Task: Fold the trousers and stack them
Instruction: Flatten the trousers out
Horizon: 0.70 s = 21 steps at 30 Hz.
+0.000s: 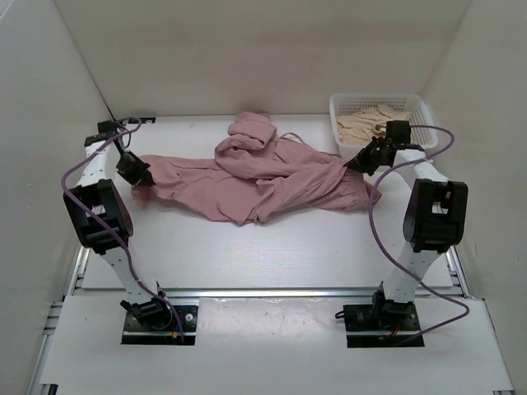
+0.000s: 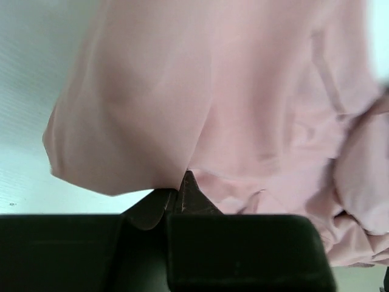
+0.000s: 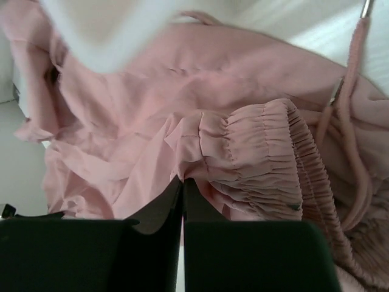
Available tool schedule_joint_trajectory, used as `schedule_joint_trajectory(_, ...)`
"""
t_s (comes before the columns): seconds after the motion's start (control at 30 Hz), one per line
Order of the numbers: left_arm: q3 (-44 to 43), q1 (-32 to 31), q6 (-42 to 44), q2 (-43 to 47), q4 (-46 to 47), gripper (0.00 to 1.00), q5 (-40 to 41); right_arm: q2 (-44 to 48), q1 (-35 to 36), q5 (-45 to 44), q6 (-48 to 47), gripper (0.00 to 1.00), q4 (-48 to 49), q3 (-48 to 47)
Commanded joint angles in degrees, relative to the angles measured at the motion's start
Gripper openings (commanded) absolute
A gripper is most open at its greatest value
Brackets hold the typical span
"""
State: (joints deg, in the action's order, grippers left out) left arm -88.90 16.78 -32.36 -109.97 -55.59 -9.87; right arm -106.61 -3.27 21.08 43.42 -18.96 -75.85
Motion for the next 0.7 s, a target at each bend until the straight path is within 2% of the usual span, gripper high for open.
schedule_joint_trajectory(0.0,-7.8,0.3,0.6,6.0,-4.2,0.10,-0.5,2.0,-0.1,-0.6,0.9,0.00,-1.8,-8.3)
schedule_joint_trajectory(0.17,-20.9,0.8,1.2,7.7,-9.8,0.10,-1.1,11.1,-0.1,-0.1,-1.3,0.00,-5.1,-13.6)
schedule_joint_trajectory(0.3,-22.0,1.3,2.4,14.0,-10.9,0.10,-1.7,19.5,-0.1,-1.4,-6.0,0.00,-9.3,-13.5)
schedule_joint_trajectory(0.37,-19.0,1.9,3.3,17.2,-10.9,0.10,-1.7,26.2,-0.1,-4.6,-8.2,0.00,-12.5,-8.1)
schedule_joint_trajectory(0.47,-7.6,2.4,3.8,24.7,-8.5,0.10,-1.2,39.4,-0.1,-9.4,-9.1,0.00,-15.3,7.1)
schedule_joint_trajectory(0.5,0.0,3.3,4.6,26.6,-7.7,0.10,-0.7,43.2,-0.7,-11.9,-9.1,0.00,-16.4,11.4)
schedule_joint_trajectory(0.53,3.8,4.0,5.1,29.7,-6.3,0.10,0.0,51.6,-0.7,-18.4,-8.0,0.00,-17.7,15.6)
schedule_joint_trajectory(0.57,7.3,4.0,5.1,30.9,-5.8,0.18,0.7,55.9,-1.2,-21.7,-7.0,0.00,-20.9,23.7)
schedule_joint_trajectory(0.6,13.7,4.8,5.1,31.7,-5.8,0.36,0.7,64.1,-2.0,-23.6,-5.2,0.32,-22.6,27.5)
schedule_joint_trajectory(0.67,18.2,6.1,5.6,32.4,-3.7,0.62,0.0,69.9,-2.0,-27.5,-1.5,0.90,-29.5,33.6)
